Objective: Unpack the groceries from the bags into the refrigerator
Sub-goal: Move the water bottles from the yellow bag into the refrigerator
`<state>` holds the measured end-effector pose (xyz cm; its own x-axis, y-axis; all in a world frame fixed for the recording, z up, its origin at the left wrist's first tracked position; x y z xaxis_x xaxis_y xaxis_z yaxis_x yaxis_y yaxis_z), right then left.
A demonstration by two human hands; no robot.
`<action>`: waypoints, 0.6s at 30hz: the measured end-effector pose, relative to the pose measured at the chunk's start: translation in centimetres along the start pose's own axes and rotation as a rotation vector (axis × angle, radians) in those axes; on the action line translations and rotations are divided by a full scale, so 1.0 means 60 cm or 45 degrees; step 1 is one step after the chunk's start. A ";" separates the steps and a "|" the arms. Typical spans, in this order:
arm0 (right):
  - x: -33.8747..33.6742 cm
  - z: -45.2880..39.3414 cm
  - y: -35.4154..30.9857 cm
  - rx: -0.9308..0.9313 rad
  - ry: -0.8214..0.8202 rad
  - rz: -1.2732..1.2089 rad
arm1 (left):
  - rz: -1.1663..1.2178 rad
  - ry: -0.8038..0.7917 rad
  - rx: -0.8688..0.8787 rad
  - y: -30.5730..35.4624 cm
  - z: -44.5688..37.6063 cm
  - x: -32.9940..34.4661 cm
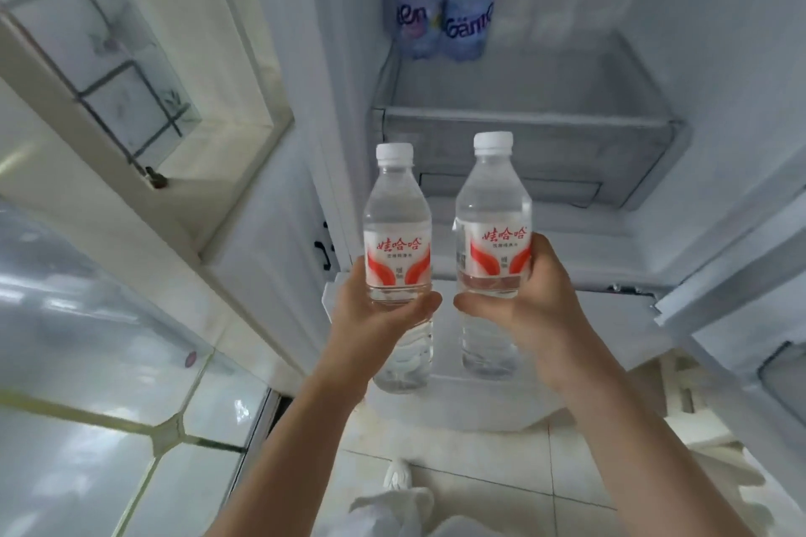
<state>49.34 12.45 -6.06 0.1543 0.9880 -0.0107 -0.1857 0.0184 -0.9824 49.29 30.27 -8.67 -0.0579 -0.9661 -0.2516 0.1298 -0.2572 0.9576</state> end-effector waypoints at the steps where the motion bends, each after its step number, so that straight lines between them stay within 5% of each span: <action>1: 0.001 -0.010 -0.008 -0.014 0.018 -0.009 | -0.007 -0.017 0.018 0.008 -0.014 -0.002; 18: -0.073 -0.200 -0.191 -0.395 0.302 -0.103 | -0.056 -0.016 0.431 0.232 -0.278 0.061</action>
<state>62.43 6.05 3.04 0.3833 0.9215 0.0623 0.1327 0.0118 -0.9911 67.39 22.77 1.38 -0.0689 -0.9534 -0.2939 -0.2091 -0.2743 0.9386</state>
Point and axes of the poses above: each hand's wrist, its own z-axis away from the middle knuckle, its own x-axis out of the palm, y = z × x, the point moved 3 cm from there along -z, towards the middle knuckle, and after that the axes turned 15 degrees about -z, right-handed, at the moved point
